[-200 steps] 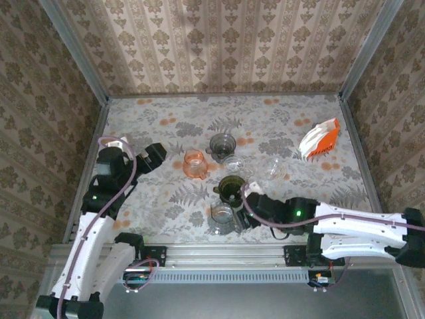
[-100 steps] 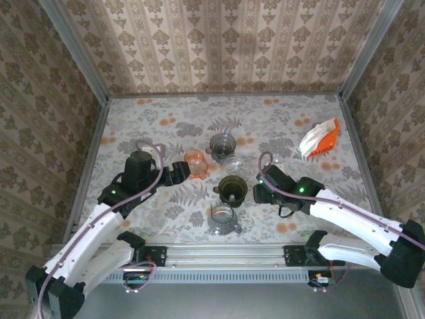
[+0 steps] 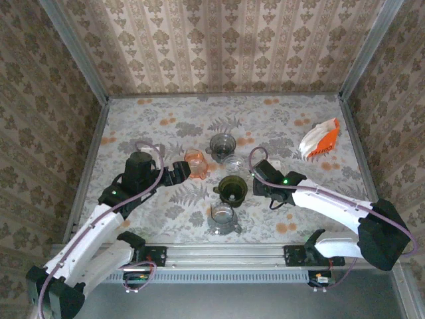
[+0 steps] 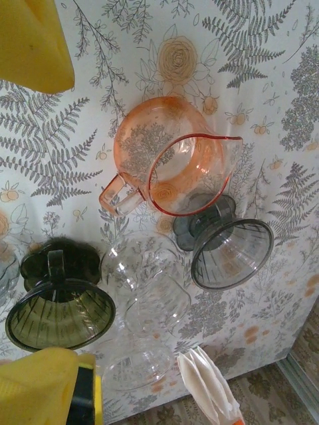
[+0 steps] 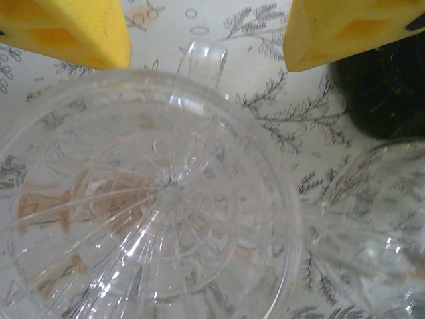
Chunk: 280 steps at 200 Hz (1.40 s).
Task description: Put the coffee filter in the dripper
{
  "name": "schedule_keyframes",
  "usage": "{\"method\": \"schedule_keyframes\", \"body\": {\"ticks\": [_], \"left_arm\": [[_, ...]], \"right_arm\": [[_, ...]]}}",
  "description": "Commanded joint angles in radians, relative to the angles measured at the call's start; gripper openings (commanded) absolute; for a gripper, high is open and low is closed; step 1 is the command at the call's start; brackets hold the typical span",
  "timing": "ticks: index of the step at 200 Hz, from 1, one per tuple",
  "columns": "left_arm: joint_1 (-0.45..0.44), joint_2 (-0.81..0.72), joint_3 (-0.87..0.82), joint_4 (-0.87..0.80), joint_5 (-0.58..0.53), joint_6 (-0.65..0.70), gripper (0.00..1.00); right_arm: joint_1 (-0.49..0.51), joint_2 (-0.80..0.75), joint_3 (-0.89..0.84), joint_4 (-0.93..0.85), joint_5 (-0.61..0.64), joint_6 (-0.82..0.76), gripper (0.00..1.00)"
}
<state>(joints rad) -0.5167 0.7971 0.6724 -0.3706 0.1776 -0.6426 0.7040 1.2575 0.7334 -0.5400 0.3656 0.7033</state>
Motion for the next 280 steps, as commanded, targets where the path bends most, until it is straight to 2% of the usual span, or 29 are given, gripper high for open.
{"method": "schedule_keyframes", "body": {"ticks": [1, 17, 82, 154, 190, 210, 233, 245, 280], "left_arm": [[-0.005, -0.016, 0.002, 0.009, -0.016, 0.009, 1.0], [-0.005, -0.014, 0.001, 0.009, -0.017, 0.009, 1.0], [-0.007, -0.013, 0.001, 0.005, -0.019, 0.011, 1.0], [-0.005, -0.014, 0.006, 0.004, -0.015, 0.015, 1.0], [-0.005, -0.016, 0.028, -0.018, -0.013, 0.035, 1.0], [-0.005, -0.02, 0.045, -0.037, -0.017, 0.053, 1.0], [-0.002, -0.023, 0.059, -0.056, -0.021, 0.069, 1.0], [0.0, -0.022, 0.063, -0.065, -0.022, 0.073, 1.0], [0.028, -0.039, 0.071, -0.088, -0.021, 0.081, 1.0]], "right_arm": [[-0.007, 0.025, -0.015, 0.06, 0.054, -0.007, 0.6], [-0.009, 0.047, -0.011, 0.073, 0.063, -0.011, 0.56], [-0.009, 0.061, -0.023, 0.077, 0.124, -0.019, 0.27], [-0.014, -0.017, -0.025, 0.044, 0.154, -0.054, 0.09], [0.0, -0.169, -0.008, -0.03, 0.141, -0.091, 0.04], [0.04, -0.291, 0.028, -0.082, 0.071, -0.147, 0.05], [0.12, -0.366, 0.103, -0.157, -0.102, -0.211, 0.05], [0.199, -0.365, 0.138, -0.184, -0.178, -0.235, 0.05], [0.431, -0.272, 0.217, -0.243, -0.199, -0.237, 0.05]]}}
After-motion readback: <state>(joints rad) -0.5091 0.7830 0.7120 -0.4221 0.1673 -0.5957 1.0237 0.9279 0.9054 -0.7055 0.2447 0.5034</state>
